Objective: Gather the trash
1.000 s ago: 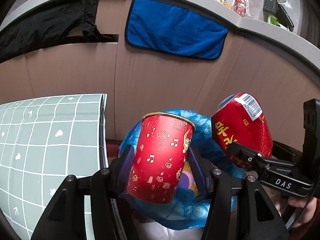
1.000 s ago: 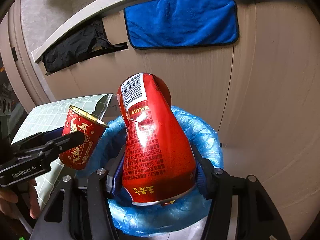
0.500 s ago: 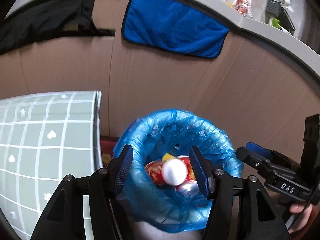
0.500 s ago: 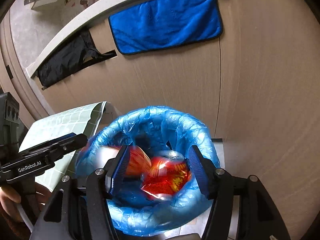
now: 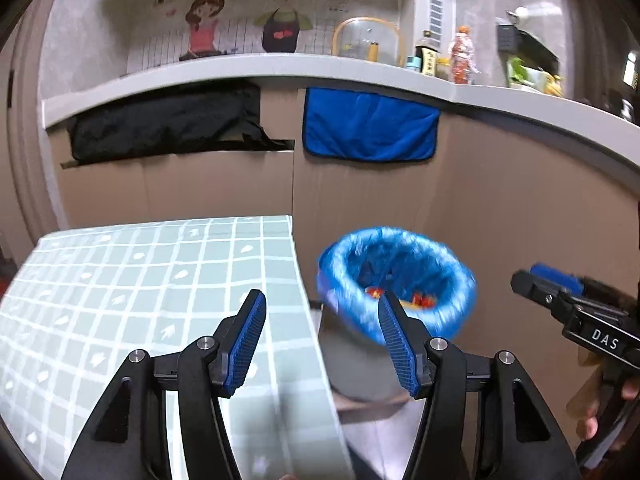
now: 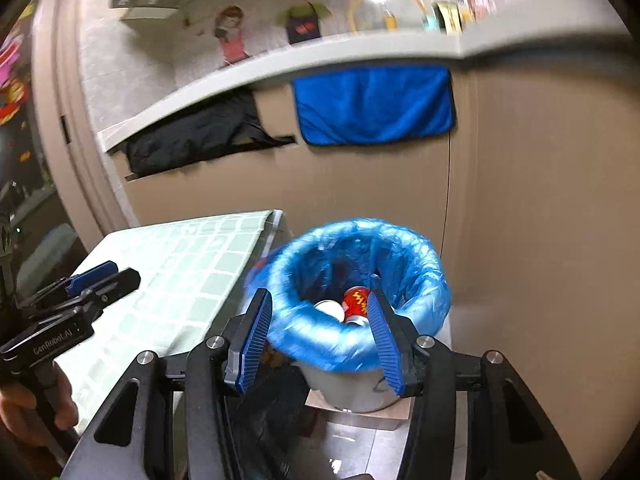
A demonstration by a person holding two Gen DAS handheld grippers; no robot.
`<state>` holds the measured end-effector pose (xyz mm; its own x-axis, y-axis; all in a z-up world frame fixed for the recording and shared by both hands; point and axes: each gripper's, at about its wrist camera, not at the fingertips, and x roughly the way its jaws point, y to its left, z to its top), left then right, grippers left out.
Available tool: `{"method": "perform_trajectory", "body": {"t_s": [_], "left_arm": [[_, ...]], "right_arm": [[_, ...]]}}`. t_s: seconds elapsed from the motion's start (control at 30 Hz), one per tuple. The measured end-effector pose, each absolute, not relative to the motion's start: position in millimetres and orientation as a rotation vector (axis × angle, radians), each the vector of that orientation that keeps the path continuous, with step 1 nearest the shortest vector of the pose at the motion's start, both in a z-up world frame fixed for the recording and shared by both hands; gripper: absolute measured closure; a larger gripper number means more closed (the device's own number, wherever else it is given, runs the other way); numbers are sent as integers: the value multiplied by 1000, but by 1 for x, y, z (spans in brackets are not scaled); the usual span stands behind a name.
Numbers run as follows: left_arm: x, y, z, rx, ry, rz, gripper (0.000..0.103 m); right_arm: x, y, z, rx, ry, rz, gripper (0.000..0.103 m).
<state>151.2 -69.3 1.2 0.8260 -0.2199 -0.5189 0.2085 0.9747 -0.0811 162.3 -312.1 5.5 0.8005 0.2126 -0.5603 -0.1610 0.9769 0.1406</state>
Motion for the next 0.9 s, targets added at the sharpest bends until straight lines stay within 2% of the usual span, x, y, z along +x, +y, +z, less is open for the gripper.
{"method": "perform_trajectory", "body": {"t_s": [0.13,0.37,0.7,0.9], "left_arm": [[91,-58,12,14,511,-210,44],[29,-41,9,11,550,-166,44],[-8,-33,14,15,509,11,44],[-17,-31,18,15,487,26,44]], "right_arm": [[99,-287,16,53,555,165,56],[32,-273,9,118,547,260,55],[-1,-263,18,59,490,218,55],[-7,-256,11,39,523,244,55]]}}
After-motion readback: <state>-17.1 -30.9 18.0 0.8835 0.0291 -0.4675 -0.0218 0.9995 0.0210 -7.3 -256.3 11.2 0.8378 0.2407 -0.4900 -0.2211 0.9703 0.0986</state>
